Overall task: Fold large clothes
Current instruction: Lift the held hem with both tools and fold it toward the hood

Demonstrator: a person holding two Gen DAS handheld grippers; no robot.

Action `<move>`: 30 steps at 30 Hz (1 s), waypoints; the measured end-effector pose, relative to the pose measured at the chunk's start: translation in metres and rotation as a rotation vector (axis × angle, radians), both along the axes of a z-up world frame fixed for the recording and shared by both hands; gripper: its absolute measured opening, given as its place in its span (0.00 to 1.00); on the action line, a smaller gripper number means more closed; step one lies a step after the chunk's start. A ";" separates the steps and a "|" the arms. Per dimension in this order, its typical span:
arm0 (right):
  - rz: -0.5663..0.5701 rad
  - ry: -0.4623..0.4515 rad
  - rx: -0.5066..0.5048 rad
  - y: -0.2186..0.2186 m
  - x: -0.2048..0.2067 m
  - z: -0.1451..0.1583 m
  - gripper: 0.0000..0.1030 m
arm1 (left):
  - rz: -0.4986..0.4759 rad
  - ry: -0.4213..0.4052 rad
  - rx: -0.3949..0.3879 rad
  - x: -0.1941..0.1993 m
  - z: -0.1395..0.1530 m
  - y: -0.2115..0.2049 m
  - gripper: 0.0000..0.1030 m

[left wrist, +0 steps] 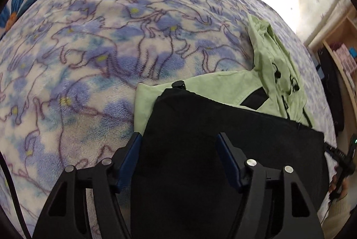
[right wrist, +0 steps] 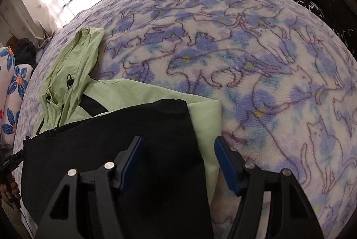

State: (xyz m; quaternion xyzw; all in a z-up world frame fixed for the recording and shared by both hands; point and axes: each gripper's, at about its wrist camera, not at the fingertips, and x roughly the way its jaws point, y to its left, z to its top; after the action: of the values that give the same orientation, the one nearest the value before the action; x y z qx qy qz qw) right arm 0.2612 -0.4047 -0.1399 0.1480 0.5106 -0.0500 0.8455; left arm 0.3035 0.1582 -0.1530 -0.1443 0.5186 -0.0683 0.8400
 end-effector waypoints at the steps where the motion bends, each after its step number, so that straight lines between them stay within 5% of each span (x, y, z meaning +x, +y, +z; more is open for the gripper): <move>1: 0.004 0.007 -0.001 0.001 0.004 -0.003 0.64 | -0.008 -0.002 0.016 0.001 -0.001 -0.003 0.64; 3: 0.014 0.007 0.005 0.002 0.009 -0.008 0.61 | -0.021 0.002 0.047 0.004 -0.005 -0.006 0.64; 5: 0.030 -0.001 0.013 0.007 0.011 -0.012 0.44 | -0.031 0.013 0.075 0.008 -0.011 -0.011 0.61; 7: 0.031 -0.005 -0.051 0.014 0.010 -0.014 0.22 | -0.021 0.016 0.130 0.009 -0.014 -0.013 0.24; 9: 0.037 -0.024 -0.098 0.020 0.004 -0.011 0.10 | -0.012 -0.004 0.165 0.007 -0.012 -0.015 0.10; 20: -0.032 -0.293 -0.176 0.029 -0.003 0.061 0.07 | 0.092 -0.215 0.225 0.006 0.057 -0.021 0.06; 24: -0.072 -0.215 -0.211 0.028 0.030 0.041 0.07 | 0.120 -0.193 0.279 0.034 0.043 -0.027 0.05; 28: -0.080 -0.050 -0.254 0.026 0.047 -0.015 0.08 | 0.185 -0.084 0.408 0.053 -0.011 -0.020 0.02; 30: -0.095 -0.050 -0.248 0.025 0.044 -0.022 0.14 | 0.217 -0.050 0.309 0.053 -0.030 -0.002 0.03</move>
State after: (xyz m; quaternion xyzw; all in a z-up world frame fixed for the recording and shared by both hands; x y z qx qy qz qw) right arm 0.3052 -0.3801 -0.1615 0.0676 0.4716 -0.1488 0.8665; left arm 0.3562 0.1563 -0.1829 -0.0670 0.4834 0.0998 0.8671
